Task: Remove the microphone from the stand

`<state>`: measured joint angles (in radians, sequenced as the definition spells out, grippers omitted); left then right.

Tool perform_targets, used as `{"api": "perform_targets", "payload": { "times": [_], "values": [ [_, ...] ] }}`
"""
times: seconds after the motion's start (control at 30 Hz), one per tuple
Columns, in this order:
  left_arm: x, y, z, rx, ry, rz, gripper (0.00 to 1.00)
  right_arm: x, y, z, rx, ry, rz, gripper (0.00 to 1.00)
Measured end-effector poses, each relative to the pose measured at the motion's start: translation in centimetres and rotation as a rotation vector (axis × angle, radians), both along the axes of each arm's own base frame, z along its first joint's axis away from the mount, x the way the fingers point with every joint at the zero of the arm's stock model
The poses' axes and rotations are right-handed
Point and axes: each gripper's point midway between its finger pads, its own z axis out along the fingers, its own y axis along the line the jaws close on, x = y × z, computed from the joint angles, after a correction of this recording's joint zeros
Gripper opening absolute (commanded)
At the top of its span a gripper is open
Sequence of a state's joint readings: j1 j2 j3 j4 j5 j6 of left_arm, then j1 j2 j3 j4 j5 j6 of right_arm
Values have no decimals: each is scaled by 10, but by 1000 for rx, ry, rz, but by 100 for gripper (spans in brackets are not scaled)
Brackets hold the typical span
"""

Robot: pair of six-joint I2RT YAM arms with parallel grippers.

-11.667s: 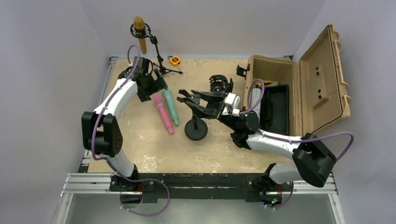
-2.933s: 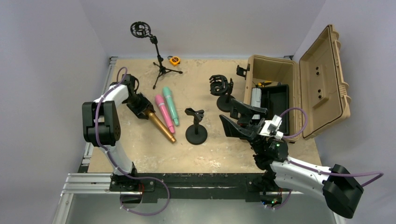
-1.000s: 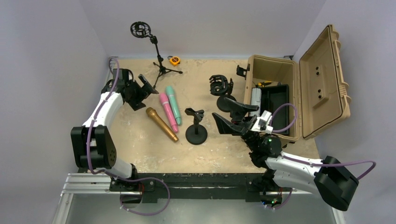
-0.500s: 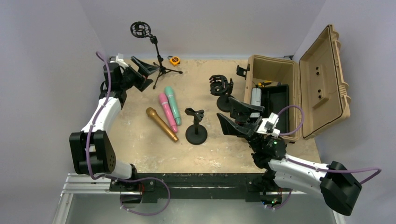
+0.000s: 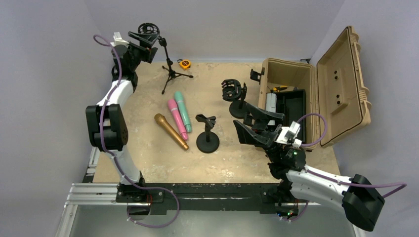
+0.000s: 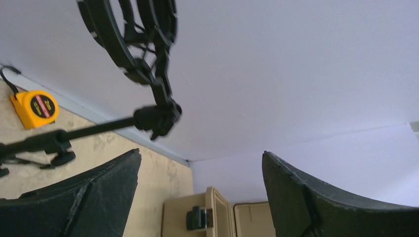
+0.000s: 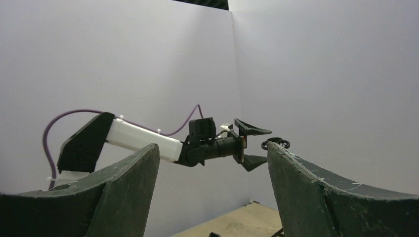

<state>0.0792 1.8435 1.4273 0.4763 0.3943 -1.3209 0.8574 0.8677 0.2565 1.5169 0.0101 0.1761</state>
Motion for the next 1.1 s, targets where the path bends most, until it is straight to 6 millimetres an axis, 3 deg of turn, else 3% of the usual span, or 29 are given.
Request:
{"api": "perform_targets", "payload": {
  "times": [0.2,0.37,0.6,0.8,0.97,1.1],
  "values": [
    [47,10,-27,0,10,55,80,2,2,-2,-6,5,-1,78],
    [71,10,-43,57,18,81,60,6,5,-8,-20,25,-6,78],
    [87,12,-32,125,-14,109,31,3,0,-2,-2,13,-8,78],
    [91,10,-20,142,-13,111,5,0,-7,3,21,8,-16,78],
    [81,14,2,220,-24,136,0,-2,-8,5,27,2,-16,78],
    [64,28,10,327,-9,181,0,-2,-9,5,28,1,-15,78]
  ]
}}
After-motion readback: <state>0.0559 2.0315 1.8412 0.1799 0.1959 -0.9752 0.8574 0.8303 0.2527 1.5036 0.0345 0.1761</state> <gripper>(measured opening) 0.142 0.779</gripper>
